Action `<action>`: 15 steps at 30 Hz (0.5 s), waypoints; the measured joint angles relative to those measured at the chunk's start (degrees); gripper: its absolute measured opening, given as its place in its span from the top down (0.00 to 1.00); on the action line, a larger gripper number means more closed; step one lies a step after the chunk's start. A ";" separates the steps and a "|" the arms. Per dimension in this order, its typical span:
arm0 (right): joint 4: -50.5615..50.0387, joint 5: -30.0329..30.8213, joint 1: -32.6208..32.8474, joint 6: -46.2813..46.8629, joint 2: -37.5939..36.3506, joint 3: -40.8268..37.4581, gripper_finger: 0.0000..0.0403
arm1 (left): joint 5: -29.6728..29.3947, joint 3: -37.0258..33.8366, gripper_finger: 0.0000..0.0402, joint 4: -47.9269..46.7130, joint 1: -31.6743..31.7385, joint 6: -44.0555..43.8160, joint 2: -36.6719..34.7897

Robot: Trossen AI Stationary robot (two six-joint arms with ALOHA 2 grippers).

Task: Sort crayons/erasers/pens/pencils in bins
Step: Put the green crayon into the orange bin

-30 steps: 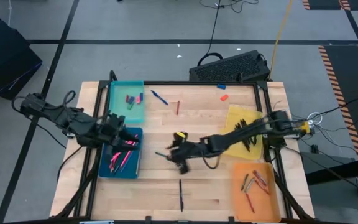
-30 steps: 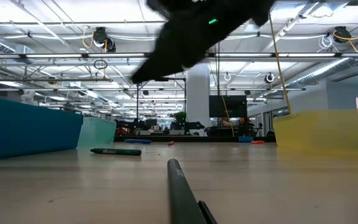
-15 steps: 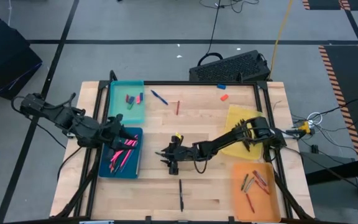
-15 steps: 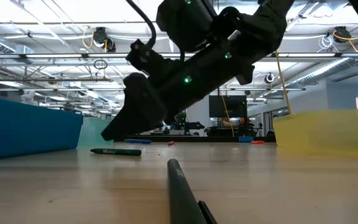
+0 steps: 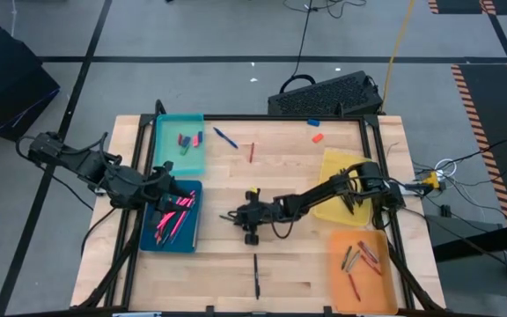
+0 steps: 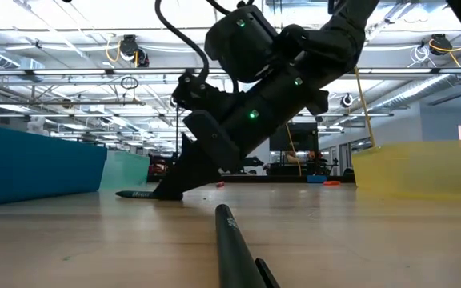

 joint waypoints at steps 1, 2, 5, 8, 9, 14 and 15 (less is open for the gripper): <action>0.05 -0.05 -0.03 0.04 0.00 -0.45 0.84 | 0.00 0.01 0.60 0.03 0.00 0.00 0.00; 0.11 0.00 -0.03 0.02 0.00 -0.87 0.87 | 0.00 0.00 0.60 0.07 0.00 0.07 0.00; -0.14 -0.02 -0.08 -1.42 0.02 -1.65 0.95 | 0.00 0.00 0.60 0.10 0.00 0.24 0.00; -1.42 0.04 -0.02 -3.91 -1.34 -1.74 0.96 | 0.00 0.00 0.60 0.11 0.00 -0.08 0.00; -2.30 -0.01 0.10 -5.46 -2.71 -1.76 0.96 | -0.01 0.00 0.60 0.11 0.00 -0.43 0.00; -17.03 -0.49 1.58 -19.55 -16.98 -2.59 0.95 | -0.02 0.00 0.60 0.13 0.00 -1.16 0.02; -21.07 -0.46 2.07 -23.43 -20.96 -2.60 0.96 | 0.00 0.00 0.60 0.11 0.00 -1.22 0.00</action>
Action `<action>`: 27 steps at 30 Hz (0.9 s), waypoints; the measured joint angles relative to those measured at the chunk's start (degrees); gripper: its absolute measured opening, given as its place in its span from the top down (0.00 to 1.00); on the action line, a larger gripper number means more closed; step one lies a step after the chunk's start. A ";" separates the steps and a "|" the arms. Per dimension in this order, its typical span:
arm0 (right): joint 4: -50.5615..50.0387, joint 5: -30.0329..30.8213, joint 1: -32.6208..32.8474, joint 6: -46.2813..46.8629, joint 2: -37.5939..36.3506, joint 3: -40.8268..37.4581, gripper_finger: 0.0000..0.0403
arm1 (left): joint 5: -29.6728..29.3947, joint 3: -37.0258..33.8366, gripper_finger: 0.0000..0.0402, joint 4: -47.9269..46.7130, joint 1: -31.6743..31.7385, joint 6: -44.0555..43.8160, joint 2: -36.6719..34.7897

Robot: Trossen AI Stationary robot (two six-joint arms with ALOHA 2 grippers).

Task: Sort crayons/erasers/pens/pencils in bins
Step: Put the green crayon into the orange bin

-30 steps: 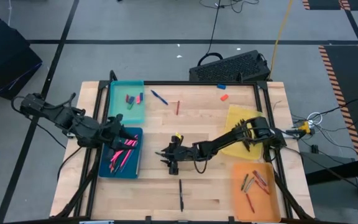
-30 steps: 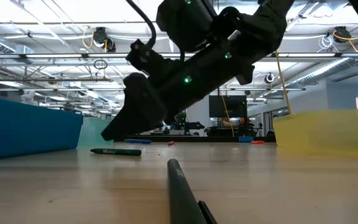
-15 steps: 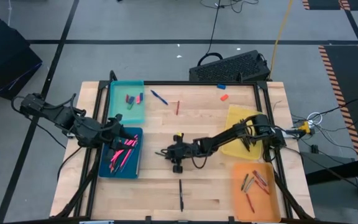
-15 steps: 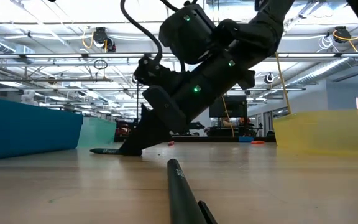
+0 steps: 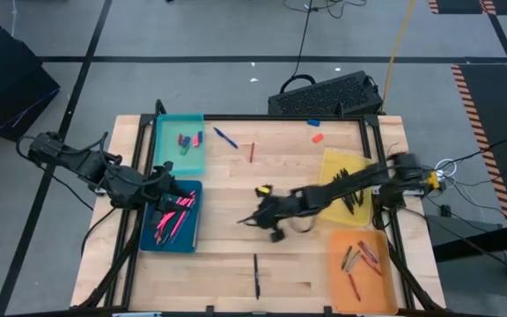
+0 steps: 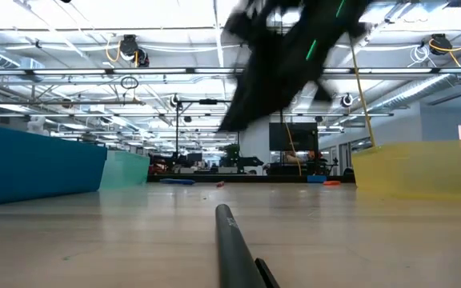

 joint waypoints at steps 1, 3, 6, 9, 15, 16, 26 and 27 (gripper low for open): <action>-4.73 0.14 0.65 -4.01 -4.38 0.15 0.96 | 0.00 0.00 0.60 0.02 0.00 -0.01 0.01; -15.65 0.10 2.09 -10.81 -11.79 0.24 0.96 | 0.00 0.00 0.60 0.00 0.00 -0.07 0.02; -31.03 -0.61 4.58 -14.76 -21.56 -0.10 0.96 | 0.00 0.00 0.60 0.03 0.00 -0.07 0.01; -43.99 -4.03 7.48 -13.75 -30.90 0.16 0.96 | 0.00 0.00 0.60 0.13 0.00 -0.07 0.00; -66.27 -9.00 18.35 1.93 -39.76 0.06 0.95 | 0.00 0.00 0.60 0.13 0.00 -0.07 0.01; -68.13 -9.11 20.85 4.05 -39.91 -0.03 0.95 | -0.01 0.00 0.60 0.13 0.00 -0.05 0.02; -52.30 -16.42 36.20 18.49 -35.93 -16.02 0.96 | -0.02 0.00 0.60 0.15 0.00 -0.05 0.02; -49.75 -15.99 36.61 19.01 -35.17 -16.99 0.96 | -0.01 0.00 0.60 0.15 0.00 -0.05 0.02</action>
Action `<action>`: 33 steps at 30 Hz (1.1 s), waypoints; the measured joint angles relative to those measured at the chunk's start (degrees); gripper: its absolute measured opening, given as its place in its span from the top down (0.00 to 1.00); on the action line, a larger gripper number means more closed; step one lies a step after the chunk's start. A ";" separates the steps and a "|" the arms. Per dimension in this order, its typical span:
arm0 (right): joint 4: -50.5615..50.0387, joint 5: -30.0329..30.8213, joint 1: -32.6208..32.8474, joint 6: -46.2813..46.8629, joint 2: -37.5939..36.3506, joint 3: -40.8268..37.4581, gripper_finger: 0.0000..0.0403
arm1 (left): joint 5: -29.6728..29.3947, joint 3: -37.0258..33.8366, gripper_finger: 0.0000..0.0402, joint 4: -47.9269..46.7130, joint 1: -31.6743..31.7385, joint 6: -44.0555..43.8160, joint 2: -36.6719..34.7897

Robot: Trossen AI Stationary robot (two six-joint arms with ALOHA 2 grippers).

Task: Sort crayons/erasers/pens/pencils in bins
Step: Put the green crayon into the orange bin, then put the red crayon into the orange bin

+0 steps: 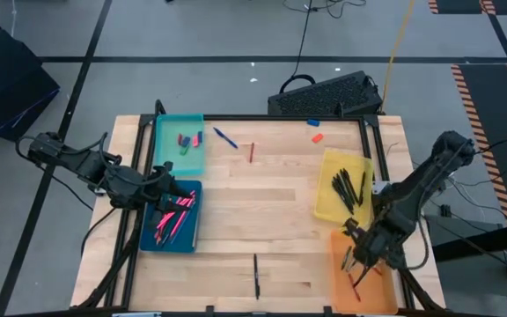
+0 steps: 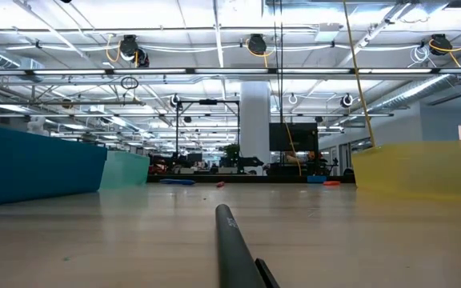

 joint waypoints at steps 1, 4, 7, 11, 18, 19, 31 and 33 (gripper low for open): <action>2.51 0.26 0.20 0.12 0.80 -0.91 0.96 | -0.01 0.00 0.60 0.01 0.00 0.00 0.00; 7.86 1.70 0.21 -0.03 3.60 -3.00 0.95 | -0.01 0.00 0.60 0.01 0.02 0.00 -0.02; 11.36 1.10 0.20 -0.49 6.22 -4.26 0.89 | -0.01 0.00 0.60 0.00 0.00 0.00 0.00; 12.37 -6.27 0.20 0.30 7.87 -3.64 0.76 | -0.01 0.00 0.60 0.02 0.02 0.01 0.00; 8.74 4.56 0.01 3.94 7.44 5.77 0.52 | -0.01 0.00 0.60 0.02 0.00 0.02 0.00; 7.72 8.49 -0.23 2.24 7.43 8.12 0.49 | -0.01 0.00 0.60 0.02 0.00 0.02 -0.02; 16.04 27.99 -27.33 -1.43 17.75 23.79 0.44 | -0.01 -0.02 0.60 0.07 0.00 0.04 0.00; 20.12 26.29 -31.78 -1.43 22.51 26.46 0.45 | -0.01 -0.02 0.60 0.09 0.00 0.02 -0.01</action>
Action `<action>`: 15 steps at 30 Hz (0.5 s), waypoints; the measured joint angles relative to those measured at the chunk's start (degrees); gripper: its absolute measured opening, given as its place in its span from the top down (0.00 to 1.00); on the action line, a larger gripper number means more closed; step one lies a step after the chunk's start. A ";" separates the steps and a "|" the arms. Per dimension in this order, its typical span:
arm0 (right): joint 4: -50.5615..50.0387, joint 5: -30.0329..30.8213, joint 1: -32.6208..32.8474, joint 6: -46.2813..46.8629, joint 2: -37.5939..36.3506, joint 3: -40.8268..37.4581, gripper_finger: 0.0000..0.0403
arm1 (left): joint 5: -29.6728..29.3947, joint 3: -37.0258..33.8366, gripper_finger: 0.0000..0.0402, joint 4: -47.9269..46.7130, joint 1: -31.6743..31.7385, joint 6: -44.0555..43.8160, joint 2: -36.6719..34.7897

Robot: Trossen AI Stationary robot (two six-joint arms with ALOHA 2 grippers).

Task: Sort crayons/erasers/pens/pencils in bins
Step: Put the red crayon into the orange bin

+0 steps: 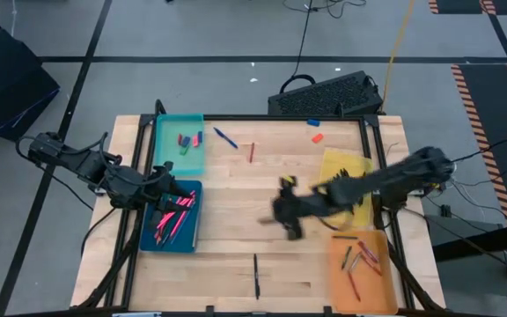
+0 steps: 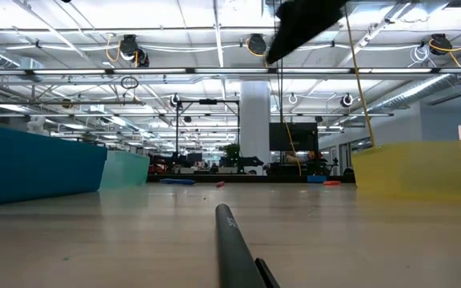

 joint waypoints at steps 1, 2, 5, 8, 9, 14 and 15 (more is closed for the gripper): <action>1.66 -1.16 -1.89 0.05 2.61 1.73 0.45 | 0.00 0.00 0.60 0.00 0.00 0.00 0.01; 2.69 -2.40 -3.66 0.21 5.15 3.64 0.45 | 0.00 0.00 0.60 0.00 0.02 0.00 0.00; 4.10 -4.17 -8.26 0.63 12.42 10.85 0.44 | 0.00 0.00 0.60 0.02 0.00 0.00 0.01; 4.61 -4.02 -12.72 1.15 18.58 17.04 0.44 | 0.00 0.00 0.60 0.02 0.02 0.00 -0.01; 5.55 -3.40 -14.21 2.62 20.16 18.36 0.43 | 0.00 0.00 0.60 0.02 0.02 0.00 -0.01; 10.47 0.42 -21.19 15.66 26.35 20.90 0.44 | 0.00 0.00 0.60 0.07 0.01 0.00 -0.01; 11.13 0.44 -22.38 17.51 27.27 20.90 0.44 | 0.00 0.00 0.60 0.07 0.01 0.00 0.01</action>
